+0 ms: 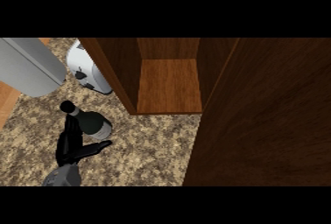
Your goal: Pick up the wine, place it into the cabinet and close the cabinet
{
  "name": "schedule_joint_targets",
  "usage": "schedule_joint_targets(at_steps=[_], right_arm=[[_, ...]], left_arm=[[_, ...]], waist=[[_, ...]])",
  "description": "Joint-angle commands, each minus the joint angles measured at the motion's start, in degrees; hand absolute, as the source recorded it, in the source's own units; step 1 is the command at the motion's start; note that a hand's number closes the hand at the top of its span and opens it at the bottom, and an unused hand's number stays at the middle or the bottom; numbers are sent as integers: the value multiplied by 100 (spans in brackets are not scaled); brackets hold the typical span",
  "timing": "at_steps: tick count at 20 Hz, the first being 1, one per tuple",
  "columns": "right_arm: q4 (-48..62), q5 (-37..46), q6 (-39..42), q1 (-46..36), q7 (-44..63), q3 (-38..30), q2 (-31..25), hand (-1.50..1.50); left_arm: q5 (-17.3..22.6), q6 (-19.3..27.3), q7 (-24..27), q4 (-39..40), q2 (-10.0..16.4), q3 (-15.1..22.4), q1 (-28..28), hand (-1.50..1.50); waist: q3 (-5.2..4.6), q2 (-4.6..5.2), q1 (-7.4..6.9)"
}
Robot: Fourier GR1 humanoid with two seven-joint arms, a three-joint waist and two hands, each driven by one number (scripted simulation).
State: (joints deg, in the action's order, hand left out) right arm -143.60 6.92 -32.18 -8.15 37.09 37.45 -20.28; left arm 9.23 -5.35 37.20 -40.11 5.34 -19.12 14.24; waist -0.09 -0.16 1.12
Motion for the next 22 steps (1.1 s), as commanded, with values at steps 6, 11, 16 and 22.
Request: schedule_joint_targets(at_steps=[6, 11, 16, 22], right_arm=[[-929, 810, -114, 429, 183, 369, -141, -150], [-826, 520, -47, 197, 159, -9, -235, -150], [-1042, 399, -113, 377, 137, 135, -369, -150], [-965, 199, -191, 490, -175, -111, -500, -150]], left_arm=[[245, -269, 518, 799, 51, -198, 436, 150], [41, -111, 1044, 757, 148, -92, 149, 150], [-317, -408, 1075, 806, 146, 369, 272, 150], [-577, -1450, 1135, 121, 337, 993, -290, 150]], waist=[[0, 2, 5], [2, 4, -47], [-1, -13, 49], [10, -26, -49]])
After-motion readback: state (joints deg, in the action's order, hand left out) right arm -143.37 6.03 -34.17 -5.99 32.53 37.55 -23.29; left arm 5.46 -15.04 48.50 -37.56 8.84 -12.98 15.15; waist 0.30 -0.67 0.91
